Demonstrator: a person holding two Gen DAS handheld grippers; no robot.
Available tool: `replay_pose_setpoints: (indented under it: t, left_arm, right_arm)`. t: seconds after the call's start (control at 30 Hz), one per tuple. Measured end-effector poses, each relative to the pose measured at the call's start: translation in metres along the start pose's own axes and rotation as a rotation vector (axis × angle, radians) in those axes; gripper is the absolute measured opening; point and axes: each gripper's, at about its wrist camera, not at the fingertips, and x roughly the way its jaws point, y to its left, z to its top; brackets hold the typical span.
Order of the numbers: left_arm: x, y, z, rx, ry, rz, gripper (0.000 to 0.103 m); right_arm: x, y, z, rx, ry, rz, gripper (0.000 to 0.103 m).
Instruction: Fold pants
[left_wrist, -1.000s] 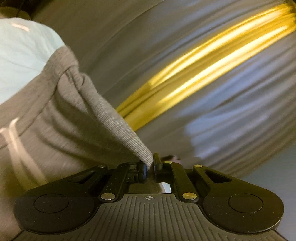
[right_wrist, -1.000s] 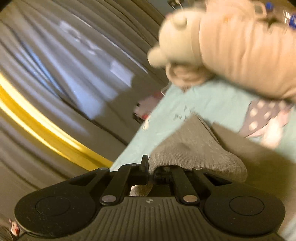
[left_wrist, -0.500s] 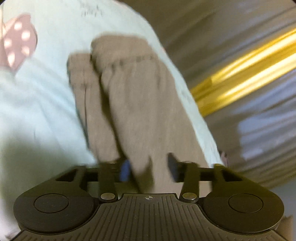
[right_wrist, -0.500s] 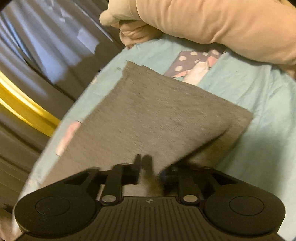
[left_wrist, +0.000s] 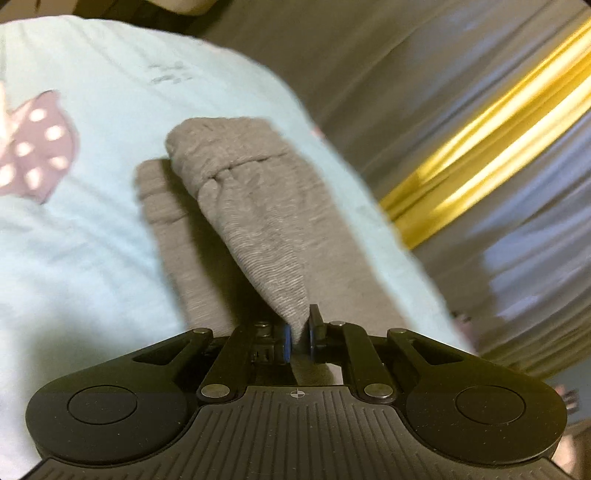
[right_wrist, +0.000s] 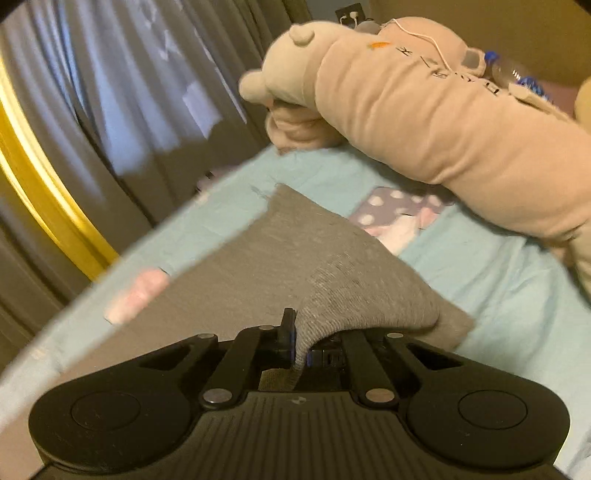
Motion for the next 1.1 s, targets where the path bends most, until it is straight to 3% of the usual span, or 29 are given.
replay_pose_setpoints:
  t: [0.07,0.1,0.13,0.17,0.2,0.23,0.3,0.37,0.5,0.6,0.67,0.7,0.77,0.83,0.97,1.1]
  left_arm:
    - [0.01,0.003,-0.003,0.027,0.045,0.114,0.018]
    - [0.011,0.004,-0.003,0.042,0.038,0.115,0.02]
    - [0.009,0.001,-0.002,0.049,0.023,0.128,0.026]
    - [0.006,-0.004,0.0,0.063,0.005,0.159,0.046]
    - [-0.004,-0.012,0.001,0.081,-0.027,0.195,0.056]
    - [-0.013,-0.019,0.001,0.103,-0.075,0.225,0.068]
    - [-0.027,-0.04,0.002,0.177,-0.17,0.224,0.071]
    - [-0.035,-0.062,-0.002,0.243,-0.191,0.189,0.075]
    - [-0.018,-0.108,-0.026,0.374,-0.093,0.072,0.079]
    - [0.02,-0.139,-0.059,0.48,0.003,0.045,0.079]
    - [0.053,-0.159,-0.084,0.569,0.075,0.052,0.078]
    - [0.064,-0.166,-0.094,0.602,0.091,0.054,0.078]
    - [0.092,-0.182,-0.114,0.7,0.114,0.07,0.078]
    - [0.113,-0.191,-0.126,0.785,0.116,0.083,0.079]
    - [0.125,-0.209,-0.152,0.92,0.041,0.127,0.086]
    - [0.117,-0.224,-0.15,0.916,-0.006,0.146,0.092]
  right_arm:
    - [0.016,-0.005,-0.007,-0.01,0.072,-0.058,0.006]
    - [0.025,-0.009,-0.011,-0.002,0.122,-0.087,0.007]
    - [0.025,-0.011,-0.013,0.0,0.117,-0.094,0.01]
    - [0.022,-0.01,-0.012,-0.008,0.1,-0.105,0.016]
    - [0.018,-0.008,-0.011,-0.026,0.084,-0.133,0.035]
    - [0.014,-0.005,-0.009,-0.047,0.062,-0.183,0.044]
    - [0.004,-0.002,-0.006,-0.074,-0.003,-0.259,0.049]
    - [-0.009,0.0,-0.001,-0.066,-0.07,-0.309,0.05]
    - [-0.032,0.016,-0.002,-0.046,-0.174,-0.183,0.05]
    - [-0.022,0.042,-0.01,-0.158,-0.125,-0.052,0.05]
    - [-0.006,0.058,-0.02,-0.246,-0.044,0.018,0.052]
    - [0.004,0.063,-0.025,-0.281,0.006,0.045,0.058]
    - [0.025,0.07,-0.031,-0.341,0.122,0.039,0.06]
    - [0.039,0.065,-0.03,-0.326,0.181,0.007,0.071]
    - [0.05,0.064,-0.034,-0.376,0.175,-0.01,0.084]
    - [0.063,0.072,-0.042,-0.46,0.119,-0.037,0.099]
